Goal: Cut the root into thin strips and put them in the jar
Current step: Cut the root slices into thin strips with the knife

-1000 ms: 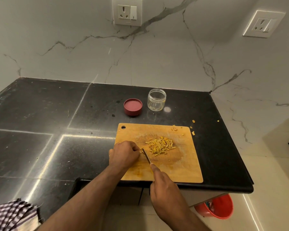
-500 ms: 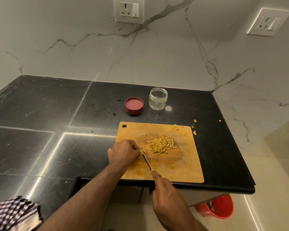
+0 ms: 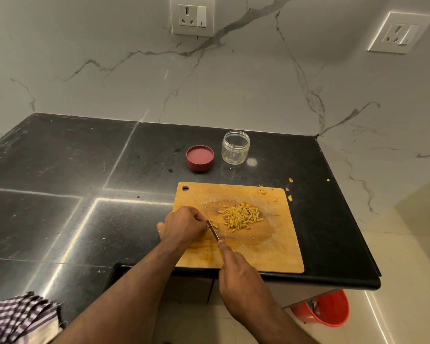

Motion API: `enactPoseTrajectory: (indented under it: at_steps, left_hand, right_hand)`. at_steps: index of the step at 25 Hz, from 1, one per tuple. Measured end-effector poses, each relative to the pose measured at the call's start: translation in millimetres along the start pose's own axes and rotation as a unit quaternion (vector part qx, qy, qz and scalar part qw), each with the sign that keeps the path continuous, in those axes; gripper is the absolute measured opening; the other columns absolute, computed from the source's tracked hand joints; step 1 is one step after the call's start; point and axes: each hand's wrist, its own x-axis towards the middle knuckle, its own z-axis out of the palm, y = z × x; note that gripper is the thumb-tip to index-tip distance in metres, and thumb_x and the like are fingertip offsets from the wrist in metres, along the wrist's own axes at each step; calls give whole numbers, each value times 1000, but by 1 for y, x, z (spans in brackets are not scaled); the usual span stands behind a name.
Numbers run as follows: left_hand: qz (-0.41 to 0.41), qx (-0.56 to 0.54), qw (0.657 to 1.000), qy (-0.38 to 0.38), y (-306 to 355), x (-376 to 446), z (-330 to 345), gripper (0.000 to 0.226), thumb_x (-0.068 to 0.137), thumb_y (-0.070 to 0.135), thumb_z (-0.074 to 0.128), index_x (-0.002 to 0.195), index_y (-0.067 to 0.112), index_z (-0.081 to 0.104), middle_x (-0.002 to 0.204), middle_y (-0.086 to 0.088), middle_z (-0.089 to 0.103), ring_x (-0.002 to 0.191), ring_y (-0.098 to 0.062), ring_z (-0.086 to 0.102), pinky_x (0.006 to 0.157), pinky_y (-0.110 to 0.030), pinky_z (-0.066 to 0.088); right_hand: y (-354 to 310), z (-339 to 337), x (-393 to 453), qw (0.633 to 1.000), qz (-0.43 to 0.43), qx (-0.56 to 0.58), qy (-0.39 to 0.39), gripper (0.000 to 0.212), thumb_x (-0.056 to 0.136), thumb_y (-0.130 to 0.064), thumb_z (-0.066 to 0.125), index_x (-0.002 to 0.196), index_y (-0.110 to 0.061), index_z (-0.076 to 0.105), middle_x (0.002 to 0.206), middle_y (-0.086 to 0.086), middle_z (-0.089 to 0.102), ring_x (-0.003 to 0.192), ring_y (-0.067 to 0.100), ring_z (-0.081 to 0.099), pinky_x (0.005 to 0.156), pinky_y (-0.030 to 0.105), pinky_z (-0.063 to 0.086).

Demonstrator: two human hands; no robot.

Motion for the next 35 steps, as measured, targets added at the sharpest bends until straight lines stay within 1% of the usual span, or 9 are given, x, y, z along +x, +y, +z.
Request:
enactPoseTrajectory:
  at_steps: [5, 12, 16, 20, 25, 27, 30, 33, 35]
  left_hand:
    - [-9, 14, 1000, -21, 5, 3, -1, 10, 87, 37, 71, 80, 30, 70, 82, 14, 66, 92, -12, 58, 95, -47, 42]
    - [-4, -16, 1000, -22, -1, 4, -2, 10, 86, 35, 73, 80, 30, 67, 82, 15, 66, 91, -10, 59, 95, -47, 44]
    - [-16, -22, 999, -30, 1, 5, -5, 9, 87, 35, 73, 82, 29, 67, 82, 13, 66, 90, -12, 59, 95, -47, 44]
    - [-17, -26, 999, -38, 0, 8, -2, 9, 86, 33, 74, 80, 28, 68, 81, 12, 67, 87, -12, 59, 95, -49, 45]
    - [-10, -40, 997, -64, -3, 11, -3, 9, 85, 33, 76, 81, 29, 70, 84, 13, 68, 88, -10, 60, 95, -47, 46]
    - [-10, -104, 991, -82, -7, 13, -7, 6, 87, 26, 74, 82, 27, 72, 87, 9, 70, 91, -13, 62, 94, -48, 50]
    - [-10, -171, 983, -65, -12, 14, -18, 14, 93, 14, 66, 85, 25, 71, 92, 2, 68, 94, -18, 63, 88, -44, 57]
    - [22, -132, 990, -51, -20, 15, -26, 15, 92, 12, 67, 88, 27, 68, 90, 3, 65, 88, -14, 61, 73, -33, 56]
    - [40, -89, 993, -64, -25, 12, -27, 14, 90, 13, 71, 91, 27, 68, 88, 3, 64, 82, -11, 60, 64, -25, 49]
  right_hand:
    - [8, 3, -23, 999, 15, 15, -31, 54, 104, -30, 27, 154, -38, 9, 139, -6, 42, 107, 13, 53, 87, 30, 44]
    - [1, 0, -10, 1000, -1, 16, 3, 54, 105, -29, 30, 155, -34, 10, 136, -6, 43, 106, 12, 51, 86, 26, 43]
    - [1, 4, -2, 1000, -9, 5, -4, 52, 105, -28, 28, 155, -31, 14, 134, -3, 45, 104, 15, 51, 84, 29, 44]
    - [10, 5, -11, 1000, -2, 10, -12, 52, 105, -30, 28, 154, -34, 13, 133, -6, 46, 96, 9, 50, 79, 25, 42]
    - [22, 1, -28, 1000, -5, 30, -5, 52, 103, -26, 28, 145, -49, 7, 138, -8, 43, 113, 7, 49, 90, 16, 39]
    - [22, -2, -25, 999, -9, 35, 10, 53, 104, -26, 29, 148, -46, 9, 139, -8, 44, 113, 6, 49, 89, 14, 37]
    - [17, -1, -16, 999, -17, 38, 5, 52, 105, -33, 31, 153, -40, 14, 135, -13, 43, 103, 7, 51, 86, 23, 44]
    - [17, 6, -12, 999, -38, 19, -23, 52, 105, -33, 29, 154, -39, 12, 134, -11, 43, 100, 9, 53, 86, 31, 47]
    - [26, 3, -12, 1000, -22, 18, -13, 52, 105, -31, 29, 155, -37, 13, 136, -10, 42, 102, 9, 53, 88, 30, 46]
